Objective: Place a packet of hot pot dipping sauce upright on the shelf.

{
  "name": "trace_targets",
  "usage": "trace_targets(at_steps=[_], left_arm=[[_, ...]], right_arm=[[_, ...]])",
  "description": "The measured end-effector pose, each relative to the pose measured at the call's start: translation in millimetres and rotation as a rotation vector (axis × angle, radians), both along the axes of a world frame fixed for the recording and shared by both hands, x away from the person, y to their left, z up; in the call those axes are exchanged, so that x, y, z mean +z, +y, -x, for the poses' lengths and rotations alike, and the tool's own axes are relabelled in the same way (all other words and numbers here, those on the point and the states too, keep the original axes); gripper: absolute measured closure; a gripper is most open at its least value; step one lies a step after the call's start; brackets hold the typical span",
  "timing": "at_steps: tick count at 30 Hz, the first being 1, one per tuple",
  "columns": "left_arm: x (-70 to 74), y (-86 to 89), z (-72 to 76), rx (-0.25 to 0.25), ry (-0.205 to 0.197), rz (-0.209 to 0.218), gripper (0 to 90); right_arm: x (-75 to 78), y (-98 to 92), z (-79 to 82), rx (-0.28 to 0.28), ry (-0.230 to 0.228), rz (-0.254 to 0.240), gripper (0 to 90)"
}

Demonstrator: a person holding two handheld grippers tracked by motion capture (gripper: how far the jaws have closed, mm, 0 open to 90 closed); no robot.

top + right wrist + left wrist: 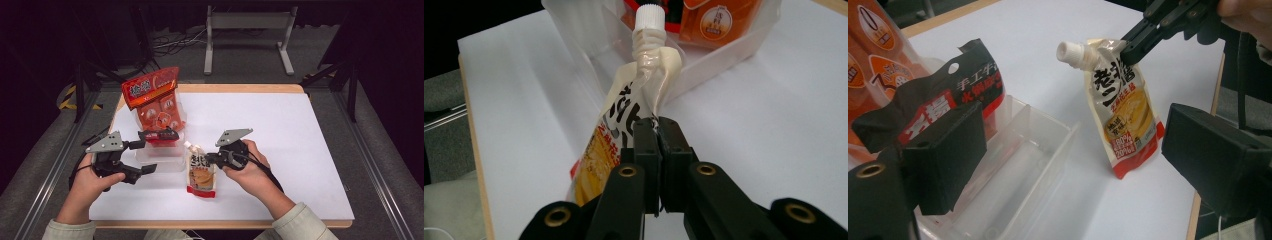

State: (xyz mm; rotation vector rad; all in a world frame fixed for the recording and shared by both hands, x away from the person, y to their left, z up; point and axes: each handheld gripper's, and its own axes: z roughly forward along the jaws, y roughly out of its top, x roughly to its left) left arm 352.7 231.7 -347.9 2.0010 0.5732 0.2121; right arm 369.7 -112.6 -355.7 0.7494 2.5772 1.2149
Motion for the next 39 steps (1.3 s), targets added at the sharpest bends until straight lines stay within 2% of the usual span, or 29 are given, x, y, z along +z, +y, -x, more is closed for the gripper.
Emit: trace_targets(at_steps=[3,9,15,22,25,32,37,39], left_arm=[[-1.2,-3.2,-0.2,-0.01,0.006,-0.003,11.6],[-3.2,-10.3,0.0,-0.027,0.012,-0.019,11.7],[-5.8,-18.3,0.2,-0.053,0.019,-0.014,11.7],[-7.7,-26.1,-0.2,-0.073,0.009,-0.005,11.6],[-8.4,-29.1,0.4,-0.099,0.014,0.027,11.8],[-11.5,-39.3,1.1,-0.138,0.007,0.026,12.6],[-14.6,-47.4,0.9,-0.168,0.004,0.051,14.1],[-15.3,-49.5,0.9,-0.177,0.003,0.049,14.6]], right_arm=[[10.1,1.6,6.8,0.026,-0.032,-0.016,89.0],[19.9,3.4,13.4,0.045,-0.064,-0.01,89.0],[27.8,3.4,17.9,0.067,-0.094,-0.025,89.1],[41.0,7.6,26.2,0.108,-0.13,-0.059,89.1],[45.3,9.9,28.9,0.123,-0.14,-0.073,89.1],[49.1,14.6,31.5,0.149,-0.136,-0.112,89.1],[52.2,18.1,33.9,0.186,-0.149,-0.132,89.1],[53.2,18.6,34.5,0.192,-0.151,-0.141,89.0]])
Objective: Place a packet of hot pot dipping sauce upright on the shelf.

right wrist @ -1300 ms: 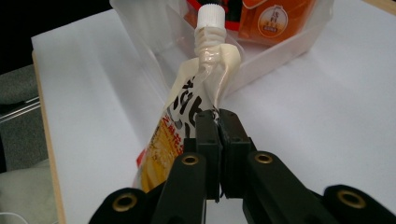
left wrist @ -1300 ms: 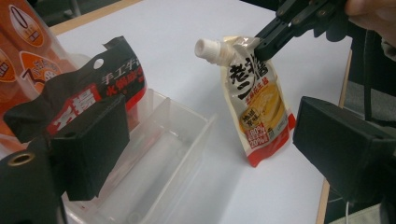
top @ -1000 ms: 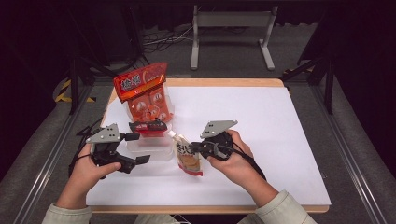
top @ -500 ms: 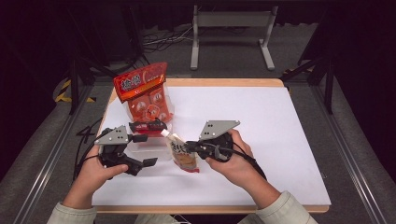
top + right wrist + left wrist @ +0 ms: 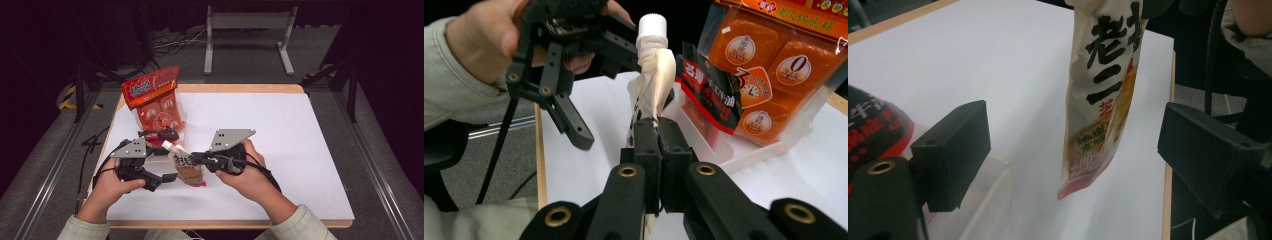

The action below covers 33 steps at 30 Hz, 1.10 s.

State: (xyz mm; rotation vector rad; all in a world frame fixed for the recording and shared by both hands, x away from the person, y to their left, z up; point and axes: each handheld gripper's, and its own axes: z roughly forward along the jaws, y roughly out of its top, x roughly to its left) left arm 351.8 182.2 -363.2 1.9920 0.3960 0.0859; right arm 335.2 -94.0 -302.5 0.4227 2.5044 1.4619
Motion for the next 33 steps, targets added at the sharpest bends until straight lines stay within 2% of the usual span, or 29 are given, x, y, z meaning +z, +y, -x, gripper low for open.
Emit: trace_targets(at_steps=[4,9,13,17,18,21,26,29,33], left_arm=[[-3.7,-6.8,0.9,-0.058,0.015,0.013,22.0],[-6.8,-13.5,1.3,-0.1,0.02,0.017,27.3],[-7.4,-16.3,2.4,-0.136,0.025,0.016,40.9],[-5.6,-15.6,4.8,-0.136,0.002,-0.016,61.7],[-5.6,-15.1,4.7,-0.143,0.009,-0.013,67.7],[-5.5,-13.9,5.1,-0.155,0.009,-0.009,75.0],[-5.1,-13.0,4.6,-0.151,0.013,-0.02,80.4],[-4.3,-11.9,3.9,-0.142,0.014,-0.034,82.0],[-2.7,-11.7,3.2,-0.135,0.018,-0.032,82.9]], right_arm=[[0.9,1.1,1.8,0.017,-0.006,-0.012,89.1],[1.0,2.9,3.1,0.036,-0.012,-0.022,89.1],[1.5,4.1,4.3,0.047,-0.017,-0.035,89.1],[1.0,4.6,4.9,0.044,-0.018,-0.036,89.1],[1.1,4.4,4.8,0.045,-0.017,-0.037,89.0],[0.8,3.9,4.9,0.044,-0.017,-0.039,88.8],[-0.7,3.3,3.9,0.042,-0.005,-0.048,86.4],[-0.6,1.8,3.0,0.039,0.005,-0.07,80.3],[0.4,-1.1,4.1,0.02,-0.012,-0.084,72.7]])
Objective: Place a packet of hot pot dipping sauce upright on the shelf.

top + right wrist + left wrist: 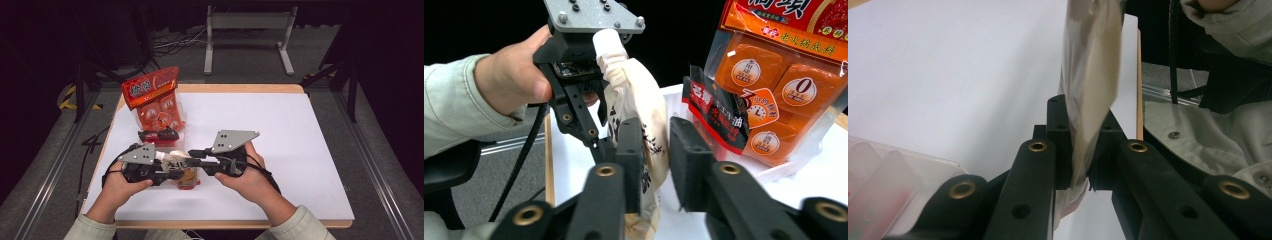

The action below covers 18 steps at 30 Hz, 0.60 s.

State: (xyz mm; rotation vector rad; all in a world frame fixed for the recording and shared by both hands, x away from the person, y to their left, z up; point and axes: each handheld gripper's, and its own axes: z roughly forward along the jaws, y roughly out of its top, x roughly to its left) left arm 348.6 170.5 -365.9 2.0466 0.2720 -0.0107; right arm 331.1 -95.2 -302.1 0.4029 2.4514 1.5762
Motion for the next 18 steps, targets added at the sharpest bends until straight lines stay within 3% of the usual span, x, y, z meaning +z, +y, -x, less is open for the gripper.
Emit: trace_targets(at_steps=[5,8,14,18], left_arm=[[3.9,3.6,-1.1,0.017,0.0,0.003,83.2],[6.8,9.4,-1.9,0.028,0.006,0.01,83.2],[11.6,18.0,-2.2,0.045,0.004,0.006,83.3],[15.4,26.5,-2.5,0.068,0.0,0.015,83.3]], right_arm=[[-0.9,-3.3,-0.2,-0.013,0.005,-0.014,62.2],[-2.4,-8.6,-0.7,-0.041,-0.014,-0.026,55.8],[-3.7,-18.5,-3.0,-0.06,0.0,-0.037,50.9],[-2.8,-29.3,-5.4,-0.083,0.004,-0.016,47.2]])
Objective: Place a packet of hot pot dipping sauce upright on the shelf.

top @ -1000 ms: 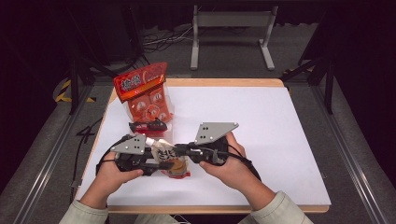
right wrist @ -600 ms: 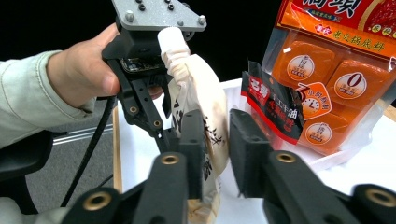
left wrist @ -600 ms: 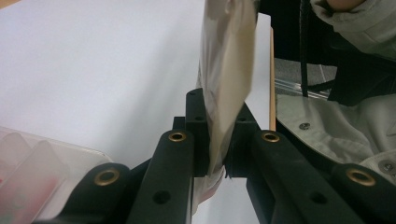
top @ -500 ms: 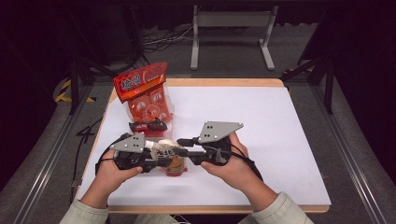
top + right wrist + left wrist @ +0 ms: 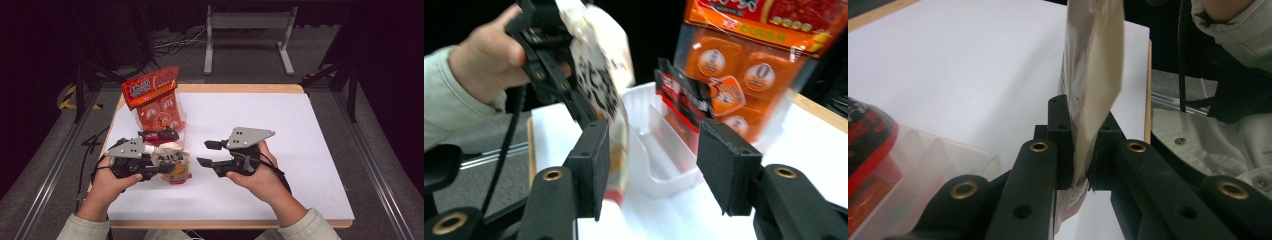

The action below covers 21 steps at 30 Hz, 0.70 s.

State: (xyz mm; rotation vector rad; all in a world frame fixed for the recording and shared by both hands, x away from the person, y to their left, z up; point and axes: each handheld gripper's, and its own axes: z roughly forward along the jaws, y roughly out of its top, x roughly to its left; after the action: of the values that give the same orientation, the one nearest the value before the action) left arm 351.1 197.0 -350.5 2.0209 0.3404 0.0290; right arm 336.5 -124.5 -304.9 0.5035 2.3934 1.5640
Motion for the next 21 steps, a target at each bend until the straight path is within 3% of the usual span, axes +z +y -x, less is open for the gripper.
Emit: trace_targets(at_steps=[13,21], left_arm=[[7.6,17.0,-1.5,0.081,-0.021,0.024,83.6],[11.7,26.7,-3.5,0.112,-0.039,0.037,83.8]], right_arm=[[-2.6,-40.4,-13.7,-0.131,0.039,0.078,44.1],[-2.5,-58.2,-17.4,-0.201,0.053,0.096,45.0]])
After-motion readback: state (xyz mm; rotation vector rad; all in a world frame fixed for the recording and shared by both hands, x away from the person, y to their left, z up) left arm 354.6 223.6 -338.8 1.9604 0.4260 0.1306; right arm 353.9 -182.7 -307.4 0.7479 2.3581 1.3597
